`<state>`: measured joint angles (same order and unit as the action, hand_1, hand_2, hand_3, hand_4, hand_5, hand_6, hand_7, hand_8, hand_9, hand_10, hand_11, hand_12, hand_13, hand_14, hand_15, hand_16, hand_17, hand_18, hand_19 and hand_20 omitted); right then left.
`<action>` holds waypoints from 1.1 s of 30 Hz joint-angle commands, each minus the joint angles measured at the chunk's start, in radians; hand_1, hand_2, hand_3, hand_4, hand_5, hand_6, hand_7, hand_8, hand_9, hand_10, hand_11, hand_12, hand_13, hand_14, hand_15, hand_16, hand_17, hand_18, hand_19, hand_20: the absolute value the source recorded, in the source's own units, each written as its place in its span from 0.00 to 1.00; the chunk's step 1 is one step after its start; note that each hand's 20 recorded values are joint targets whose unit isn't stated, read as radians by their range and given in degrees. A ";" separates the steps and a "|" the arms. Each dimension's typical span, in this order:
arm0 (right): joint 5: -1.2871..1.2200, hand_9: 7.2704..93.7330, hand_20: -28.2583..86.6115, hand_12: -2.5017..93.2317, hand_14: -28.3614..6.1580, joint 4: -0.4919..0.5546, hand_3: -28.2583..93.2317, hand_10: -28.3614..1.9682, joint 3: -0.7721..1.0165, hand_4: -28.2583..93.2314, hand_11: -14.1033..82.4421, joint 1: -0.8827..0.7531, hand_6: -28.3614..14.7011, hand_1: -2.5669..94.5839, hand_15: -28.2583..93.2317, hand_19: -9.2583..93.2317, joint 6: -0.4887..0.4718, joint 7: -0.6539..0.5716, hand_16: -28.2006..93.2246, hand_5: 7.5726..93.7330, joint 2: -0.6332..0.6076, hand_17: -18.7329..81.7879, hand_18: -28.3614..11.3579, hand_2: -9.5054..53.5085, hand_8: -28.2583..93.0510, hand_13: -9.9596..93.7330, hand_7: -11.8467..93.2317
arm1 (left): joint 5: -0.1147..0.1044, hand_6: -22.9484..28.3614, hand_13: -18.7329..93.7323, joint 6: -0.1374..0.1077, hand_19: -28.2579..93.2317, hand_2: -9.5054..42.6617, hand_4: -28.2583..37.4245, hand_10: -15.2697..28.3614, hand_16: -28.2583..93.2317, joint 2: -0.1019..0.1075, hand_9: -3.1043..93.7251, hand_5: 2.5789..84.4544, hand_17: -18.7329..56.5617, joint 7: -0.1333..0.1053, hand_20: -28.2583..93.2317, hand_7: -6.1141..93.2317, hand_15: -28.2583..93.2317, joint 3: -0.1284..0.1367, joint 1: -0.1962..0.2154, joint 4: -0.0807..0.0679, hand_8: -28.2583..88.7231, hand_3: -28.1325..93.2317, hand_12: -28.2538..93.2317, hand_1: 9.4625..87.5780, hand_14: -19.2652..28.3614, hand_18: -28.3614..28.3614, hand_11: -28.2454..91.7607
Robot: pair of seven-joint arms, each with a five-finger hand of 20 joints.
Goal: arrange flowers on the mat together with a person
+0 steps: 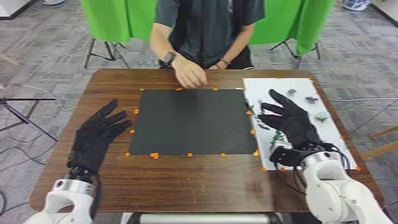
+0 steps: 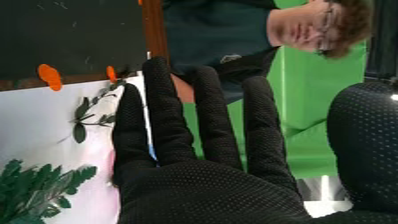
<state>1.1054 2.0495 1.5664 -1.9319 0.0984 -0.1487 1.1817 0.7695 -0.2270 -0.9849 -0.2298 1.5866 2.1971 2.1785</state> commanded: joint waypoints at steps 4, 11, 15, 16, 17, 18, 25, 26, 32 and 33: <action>0.007 0.42 0.41 0.17 0.30 0.004 0.86 0.56 0.000 0.00 0.23 0.005 0.78 0.19 0.48 0.55 -0.003 0.006 0.35 0.33 -0.012 0.21 0.21 0.29 0.14 0.44 0.23 | -0.003 0.56 0.41 -0.007 0.65 0.32 0.00 0.77 0.17 0.002 0.40 0.41 0.14 -0.006 0.35 0.15 0.60 -0.006 0.005 -0.003 0.17 0.86 0.30 0.15 0.97 0.95 0.41; 0.006 0.42 0.41 0.17 0.30 0.005 0.86 0.56 0.000 0.00 0.23 0.004 0.78 0.19 0.48 0.55 0.001 0.007 0.35 0.33 -0.011 0.21 0.21 0.29 0.14 0.44 0.23 | -0.005 0.56 0.41 -0.007 0.65 0.32 0.00 0.77 0.17 0.004 0.40 0.41 0.14 -0.006 0.35 0.16 0.60 -0.005 0.005 -0.004 0.17 0.86 0.30 0.15 0.97 0.95 0.41; 0.005 0.42 0.41 0.17 0.30 0.005 0.86 0.56 0.000 0.00 0.23 0.003 0.79 0.19 0.48 0.55 0.005 0.008 0.35 0.33 -0.007 0.21 0.21 0.29 0.14 0.44 0.23 | -0.006 0.56 0.41 -0.008 0.65 0.32 0.00 0.77 0.17 0.005 0.40 0.41 0.14 -0.007 0.35 0.15 0.60 -0.006 0.005 -0.004 0.17 0.86 0.30 0.15 0.97 0.95 0.41; 0.003 0.42 0.41 0.17 0.30 0.004 0.86 0.56 -0.001 0.00 0.23 0.006 0.79 0.19 0.48 0.55 0.004 0.009 0.35 0.33 -0.009 0.21 0.21 0.29 0.13 0.44 0.23 | -0.007 0.56 0.41 -0.011 0.65 0.32 0.00 0.77 0.17 0.008 0.40 0.41 0.14 -0.011 0.35 0.15 0.60 -0.007 0.005 -0.003 0.17 0.86 0.30 0.15 0.97 0.94 0.41; 0.005 0.42 0.41 0.17 0.30 0.004 0.86 0.56 0.000 0.00 0.23 0.005 0.79 0.19 0.48 0.55 0.003 0.008 0.35 0.33 -0.007 0.21 0.21 0.29 0.13 0.44 0.23 | -0.006 0.56 0.41 -0.010 0.65 0.32 0.00 0.77 0.17 0.006 0.40 0.41 0.14 -0.009 0.35 0.15 0.60 -0.005 0.005 -0.003 0.17 0.86 0.30 0.15 0.97 0.94 0.41; 0.005 0.42 0.41 0.17 0.30 0.005 0.86 0.56 0.001 0.00 0.23 0.004 0.79 0.19 0.48 0.55 0.004 0.009 0.35 0.33 -0.008 0.21 0.21 0.29 0.13 0.44 0.23 | -0.007 0.56 0.41 -0.011 0.65 0.32 0.00 0.77 0.17 0.006 0.40 0.41 0.14 -0.009 0.35 0.15 0.60 -0.006 0.004 -0.004 0.17 0.86 0.30 0.15 0.97 0.94 0.41; 0.003 0.42 0.41 0.17 0.30 0.004 0.86 0.56 0.000 0.00 0.23 0.007 0.78 0.19 0.48 0.55 0.006 0.011 0.35 0.33 -0.006 0.21 0.21 0.29 0.14 0.44 0.23 | -0.010 0.56 0.41 -0.013 0.65 0.31 0.00 0.77 0.17 0.012 0.40 0.41 0.14 -0.016 0.35 0.15 0.60 -0.010 0.006 -0.003 0.17 0.86 0.30 0.15 0.97 0.94 0.41; 0.003 0.42 0.41 0.17 0.30 0.005 0.86 0.56 -0.001 0.00 0.23 0.006 0.78 0.19 0.48 0.55 0.008 0.012 0.35 0.33 -0.007 0.21 0.21 0.29 0.14 0.44 0.23 | -0.011 0.56 0.41 -0.013 0.65 0.31 0.00 0.77 0.17 0.012 0.40 0.41 0.14 -0.017 0.35 0.16 0.60 -0.010 0.007 -0.003 0.17 0.86 0.30 0.15 0.97 0.94 0.41; 0.001 0.42 0.41 0.17 0.30 0.005 0.86 0.56 0.000 0.00 0.23 0.007 0.78 0.19 0.48 0.55 0.009 0.013 0.35 0.33 -0.007 0.21 0.21 0.29 0.14 0.44 0.23 | -0.008 0.56 0.41 -0.011 0.65 0.31 0.00 0.77 0.17 0.010 0.40 0.41 0.14 -0.014 0.35 0.15 0.60 -0.008 0.004 -0.003 0.17 0.86 0.30 0.15 0.97 0.94 0.41; 0.003 0.42 0.41 0.17 0.30 0.004 0.86 0.56 0.002 0.00 0.23 0.006 0.78 0.19 0.48 0.55 0.006 0.011 0.35 0.33 -0.006 0.21 0.21 0.29 0.14 0.44 0.23 | -0.009 0.56 0.41 -0.013 0.65 0.31 0.00 0.77 0.17 0.010 0.40 0.41 0.14 -0.014 0.35 0.15 0.60 -0.008 0.007 -0.002 0.17 0.86 0.30 0.15 0.97 0.94 0.41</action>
<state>1.1040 2.0485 1.5667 -1.9210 0.0995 -0.1462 1.1726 0.7654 -0.2299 -0.9722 -0.2465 1.5801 2.1955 2.1780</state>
